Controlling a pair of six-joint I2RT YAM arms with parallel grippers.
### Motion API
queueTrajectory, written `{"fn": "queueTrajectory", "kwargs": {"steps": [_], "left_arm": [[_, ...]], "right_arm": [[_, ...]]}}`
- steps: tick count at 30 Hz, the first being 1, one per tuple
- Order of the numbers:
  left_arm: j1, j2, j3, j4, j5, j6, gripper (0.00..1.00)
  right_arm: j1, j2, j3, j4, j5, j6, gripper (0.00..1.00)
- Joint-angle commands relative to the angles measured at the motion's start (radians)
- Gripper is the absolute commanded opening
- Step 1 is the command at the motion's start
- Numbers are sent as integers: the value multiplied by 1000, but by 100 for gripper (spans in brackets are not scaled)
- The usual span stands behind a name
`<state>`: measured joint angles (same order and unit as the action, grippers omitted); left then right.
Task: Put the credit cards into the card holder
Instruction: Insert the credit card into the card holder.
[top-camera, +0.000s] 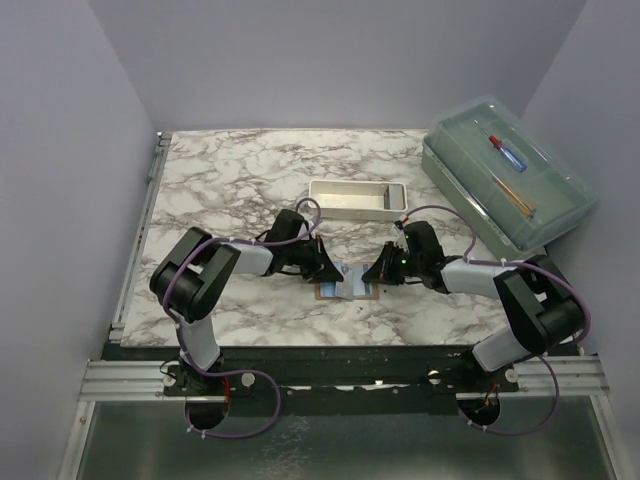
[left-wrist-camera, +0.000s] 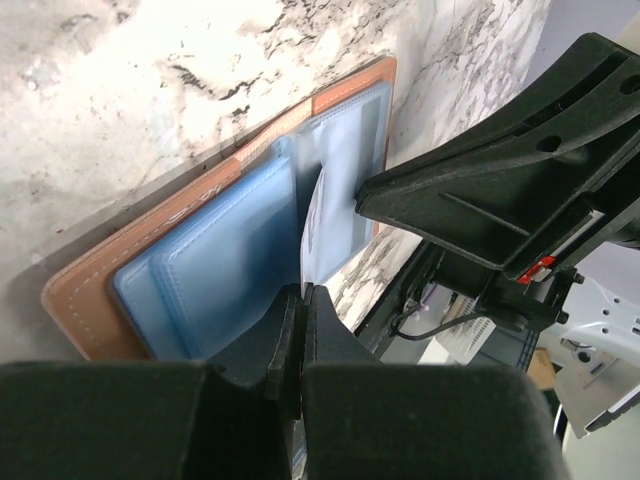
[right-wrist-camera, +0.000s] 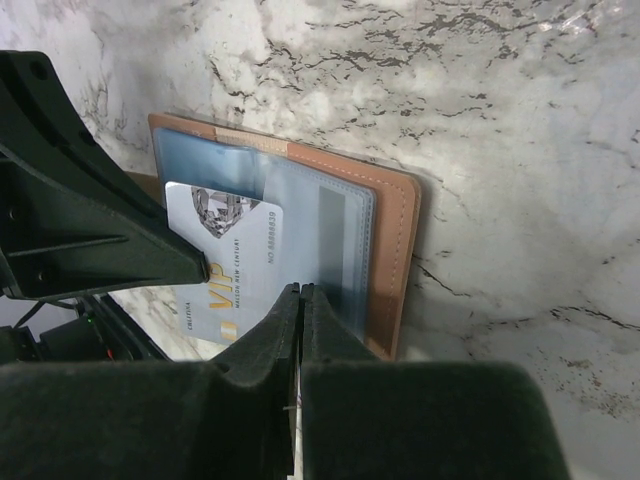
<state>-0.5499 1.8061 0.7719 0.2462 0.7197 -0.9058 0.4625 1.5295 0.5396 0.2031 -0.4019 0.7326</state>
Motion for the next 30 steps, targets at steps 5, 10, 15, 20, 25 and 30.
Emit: {"fn": "queueTrajectory", "kwargs": {"steps": [5, 10, 15, 20, 25, 30], "left_arm": [[-4, 40, 55, -49, -28, 60, 0], [-10, 51, 67, -45, -53, 52, 0], [-11, 55, 75, -40, -93, 50, 0], [-13, 37, 67, -35, -140, 41, 0], [-13, 25, 62, -16, -163, 10, 0], [-15, 16, 34, 25, -191, -22, 0]], "right_arm": [[-4, 57, -10, -23, 39, -27, 1], [-3, 61, -15, -11, 35, -26, 1], [-3, 67, -21, 0, 33, -24, 0], [-4, 71, -26, 4, 34, -23, 0], [-3, 72, -29, 8, 34, -21, 0], [-3, 71, -27, 3, 37, -19, 0]]}}
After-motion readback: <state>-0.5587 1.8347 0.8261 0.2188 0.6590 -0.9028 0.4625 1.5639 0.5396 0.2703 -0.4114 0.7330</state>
